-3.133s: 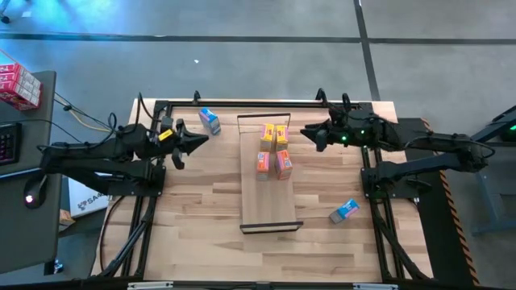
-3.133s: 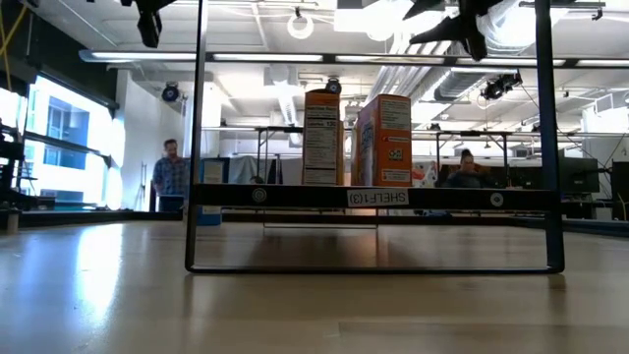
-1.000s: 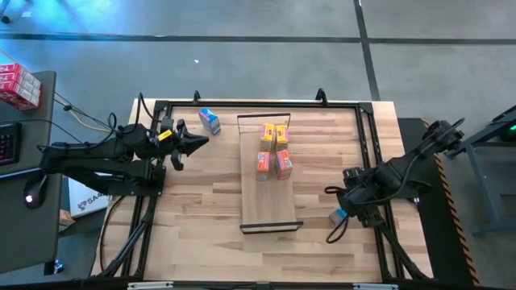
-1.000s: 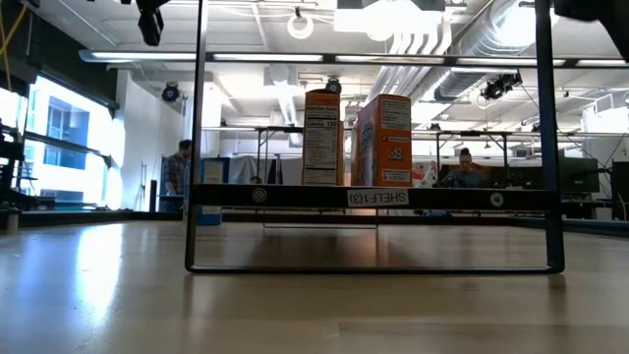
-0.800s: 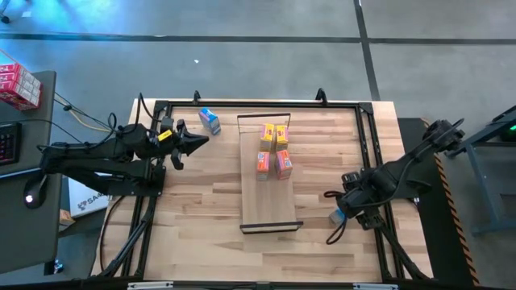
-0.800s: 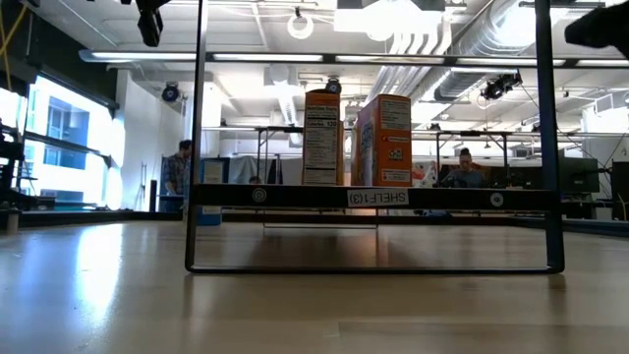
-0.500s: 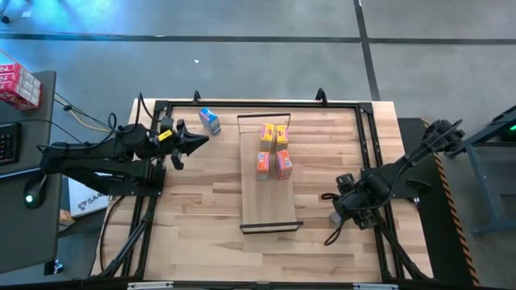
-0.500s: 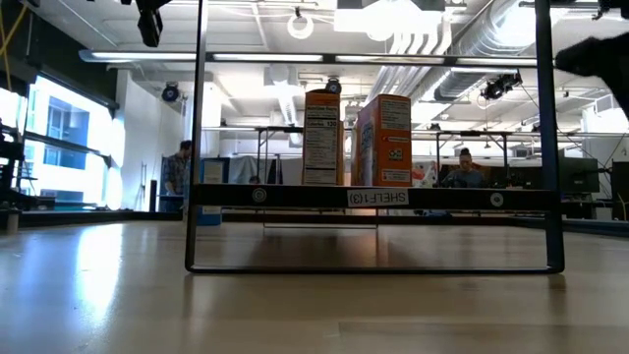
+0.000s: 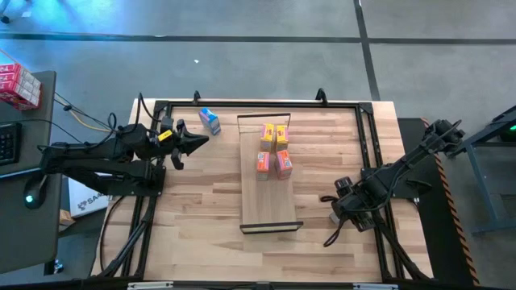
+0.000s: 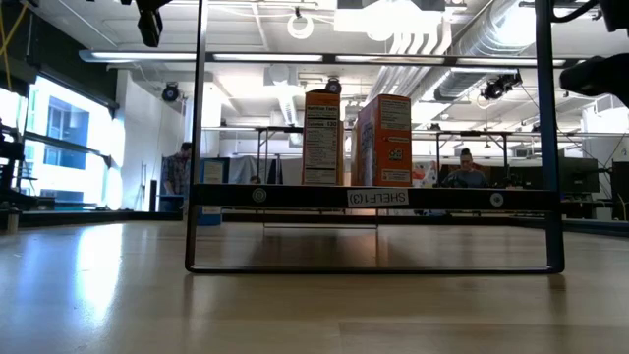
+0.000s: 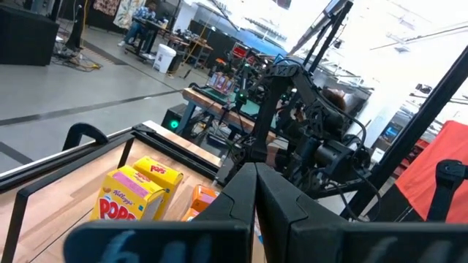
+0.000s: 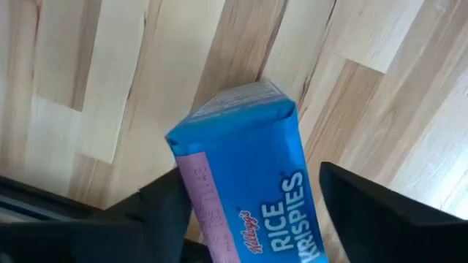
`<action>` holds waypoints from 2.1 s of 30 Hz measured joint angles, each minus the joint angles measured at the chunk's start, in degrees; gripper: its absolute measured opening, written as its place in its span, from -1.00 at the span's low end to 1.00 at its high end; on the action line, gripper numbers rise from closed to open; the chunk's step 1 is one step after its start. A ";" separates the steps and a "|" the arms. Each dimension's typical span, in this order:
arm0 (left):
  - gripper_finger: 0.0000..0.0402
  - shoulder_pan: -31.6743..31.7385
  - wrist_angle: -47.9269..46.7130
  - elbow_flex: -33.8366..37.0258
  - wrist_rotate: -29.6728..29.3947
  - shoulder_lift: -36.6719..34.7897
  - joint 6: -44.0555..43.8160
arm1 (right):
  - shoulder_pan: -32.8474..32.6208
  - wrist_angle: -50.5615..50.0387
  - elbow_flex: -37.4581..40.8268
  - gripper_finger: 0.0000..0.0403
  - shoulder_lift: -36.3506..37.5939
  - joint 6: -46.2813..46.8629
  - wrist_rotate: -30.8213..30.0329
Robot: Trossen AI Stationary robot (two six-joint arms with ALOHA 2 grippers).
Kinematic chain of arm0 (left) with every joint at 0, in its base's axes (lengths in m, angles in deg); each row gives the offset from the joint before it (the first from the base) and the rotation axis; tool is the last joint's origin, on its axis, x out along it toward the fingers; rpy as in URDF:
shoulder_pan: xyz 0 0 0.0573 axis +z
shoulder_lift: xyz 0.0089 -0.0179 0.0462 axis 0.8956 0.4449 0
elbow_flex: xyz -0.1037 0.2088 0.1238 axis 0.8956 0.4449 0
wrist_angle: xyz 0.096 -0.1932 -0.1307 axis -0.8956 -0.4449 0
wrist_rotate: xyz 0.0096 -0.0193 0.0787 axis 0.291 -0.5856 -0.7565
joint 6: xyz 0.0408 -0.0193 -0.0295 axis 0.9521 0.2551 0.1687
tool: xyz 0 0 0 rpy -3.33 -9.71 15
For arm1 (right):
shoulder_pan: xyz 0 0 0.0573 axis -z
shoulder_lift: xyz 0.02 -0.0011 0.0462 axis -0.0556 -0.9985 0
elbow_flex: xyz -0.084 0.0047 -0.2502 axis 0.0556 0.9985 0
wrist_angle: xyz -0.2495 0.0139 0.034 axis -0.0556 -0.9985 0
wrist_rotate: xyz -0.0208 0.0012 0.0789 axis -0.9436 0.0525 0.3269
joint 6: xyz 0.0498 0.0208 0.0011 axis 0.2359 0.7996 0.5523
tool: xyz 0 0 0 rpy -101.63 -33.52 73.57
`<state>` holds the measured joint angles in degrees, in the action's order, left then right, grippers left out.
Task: Stack cereal on shelf
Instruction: Stack the right blue cereal box on the shelf
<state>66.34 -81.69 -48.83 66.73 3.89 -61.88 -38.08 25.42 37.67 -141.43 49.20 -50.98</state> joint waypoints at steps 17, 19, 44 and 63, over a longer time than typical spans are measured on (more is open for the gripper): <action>-1.00 -0.01 0.00 0.00 0.02 0.00 0.09 | 2.48 -1.65 -12.88 -0.45 -0.04 3.89 0.96; -1.00 0.01 0.00 0.00 0.02 0.00 0.76 | 3.98 -1.83 -17.34 -0.46 -0.04 6.39 -1.18; -1.00 -0.01 0.52 -0.37 0.07 0.00 4.59 | 23.84 -12.26 -48.41 -0.46 -29.97 44.40 1.88; -1.00 0.00 0.47 -1.42 0.55 -0.33 4.57 | 22.42 -12.37 -48.28 -0.46 -34.83 83.90 -7.98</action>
<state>66.34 -81.21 -50.25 67.28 3.56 -57.31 -15.66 13.04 -10.61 -176.26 133.10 -58.96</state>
